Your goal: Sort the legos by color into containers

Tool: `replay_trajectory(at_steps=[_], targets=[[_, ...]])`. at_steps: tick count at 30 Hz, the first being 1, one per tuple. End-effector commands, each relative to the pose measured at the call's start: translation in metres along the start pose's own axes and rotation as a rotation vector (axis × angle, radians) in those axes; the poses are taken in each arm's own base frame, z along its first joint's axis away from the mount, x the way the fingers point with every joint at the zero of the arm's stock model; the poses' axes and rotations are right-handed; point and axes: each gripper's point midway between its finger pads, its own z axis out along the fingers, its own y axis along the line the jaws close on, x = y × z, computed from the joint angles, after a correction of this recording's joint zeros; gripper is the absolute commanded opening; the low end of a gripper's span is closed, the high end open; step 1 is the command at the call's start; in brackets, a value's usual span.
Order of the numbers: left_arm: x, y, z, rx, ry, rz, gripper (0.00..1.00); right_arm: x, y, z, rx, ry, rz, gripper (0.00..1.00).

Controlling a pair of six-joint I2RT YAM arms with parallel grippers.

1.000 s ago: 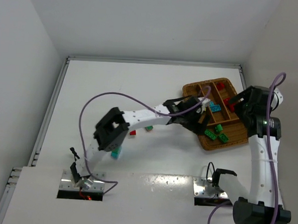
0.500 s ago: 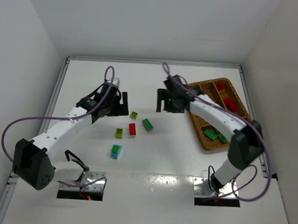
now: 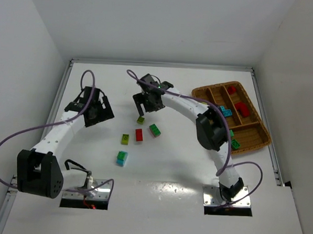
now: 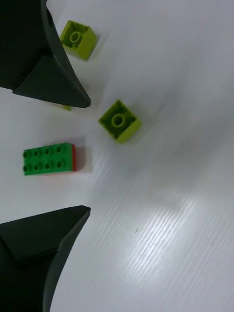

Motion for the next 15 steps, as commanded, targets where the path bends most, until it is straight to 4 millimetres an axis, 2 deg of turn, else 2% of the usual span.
replay_trajectory(at_steps=[1,4,7,9,11,12,15], targets=[[-0.015,0.011,-0.011,-0.002,-0.061,-0.063,0.87,-0.007,0.023,0.004,-0.051,-0.002,-0.131,0.82],[-0.025,0.023,-0.016,-0.023,-0.097,-0.091,0.87,0.004,0.033,0.025,-0.087,0.036,-0.152,0.82],[-0.023,0.032,-0.016,-0.045,-0.082,-0.079,0.87,0.003,0.044,0.033,-0.125,0.021,-0.159,0.79],[-0.023,0.033,-0.016,-0.042,-0.08,-0.086,0.87,0.006,0.045,0.044,-0.127,0.013,-0.138,0.78],[-0.022,0.037,-0.016,-0.052,-0.073,-0.082,0.87,0.011,0.048,0.055,-0.121,0.015,-0.137,0.71],[-0.021,0.035,-0.016,-0.043,-0.069,-0.082,0.87,0.013,0.044,0.059,-0.092,0.017,-0.125,0.68],[-0.022,0.033,-0.018,-0.031,-0.073,-0.082,0.87,0.011,0.044,0.062,-0.065,-0.002,-0.119,0.63]])
